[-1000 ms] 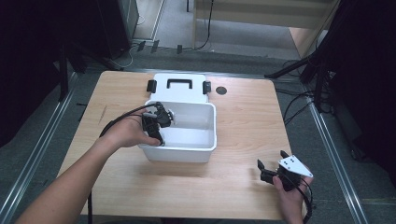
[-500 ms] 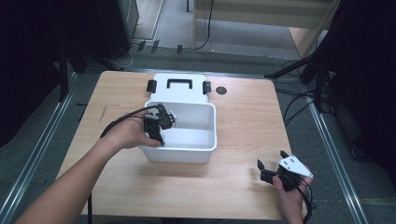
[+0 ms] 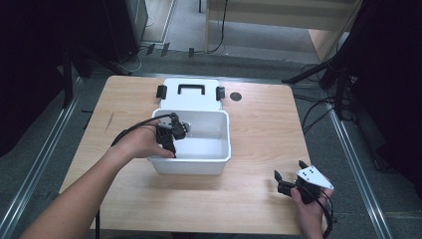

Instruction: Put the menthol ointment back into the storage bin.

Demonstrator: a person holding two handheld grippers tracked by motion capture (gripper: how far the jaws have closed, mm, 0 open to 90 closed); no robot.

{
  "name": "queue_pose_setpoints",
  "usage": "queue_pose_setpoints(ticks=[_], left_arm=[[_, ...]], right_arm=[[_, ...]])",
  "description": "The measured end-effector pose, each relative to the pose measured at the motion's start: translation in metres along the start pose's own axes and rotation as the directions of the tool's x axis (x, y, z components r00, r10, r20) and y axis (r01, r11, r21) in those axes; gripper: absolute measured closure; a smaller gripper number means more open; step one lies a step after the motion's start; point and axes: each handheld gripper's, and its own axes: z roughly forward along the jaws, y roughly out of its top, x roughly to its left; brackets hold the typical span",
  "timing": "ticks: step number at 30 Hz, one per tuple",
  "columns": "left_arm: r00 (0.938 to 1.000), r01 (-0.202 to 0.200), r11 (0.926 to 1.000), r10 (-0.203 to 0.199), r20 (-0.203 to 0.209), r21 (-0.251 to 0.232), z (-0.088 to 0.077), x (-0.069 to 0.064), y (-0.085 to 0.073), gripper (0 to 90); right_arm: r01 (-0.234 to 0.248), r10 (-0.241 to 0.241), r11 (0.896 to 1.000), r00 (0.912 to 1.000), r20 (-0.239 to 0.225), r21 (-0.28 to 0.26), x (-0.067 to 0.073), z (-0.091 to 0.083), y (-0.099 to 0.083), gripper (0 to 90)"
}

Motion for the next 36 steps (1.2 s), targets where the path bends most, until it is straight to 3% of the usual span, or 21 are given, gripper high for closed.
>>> queue_pose_setpoints(ticks=[18, 36], left_arm=[[0.9999, 0.010, 0.9991, -0.010, 0.003, 0.042, 0.0058, 0.0008, 0.0013, 50.4], [0.9997, 0.022, 0.9995, -0.022, 0.005, 0.021, -0.0020, 0.0007, -0.0005, 48.4]], right_arm=[[0.002, -0.002, 1.000, 1.0000, 0.000, -0.001, -0.0001, 0.0001, 0.0000, 6.9], [0.001, -0.001, 1.000, 1.0000, 0.000, 0.000, -0.0001, 0.0001, 0.0000, 6.9]])
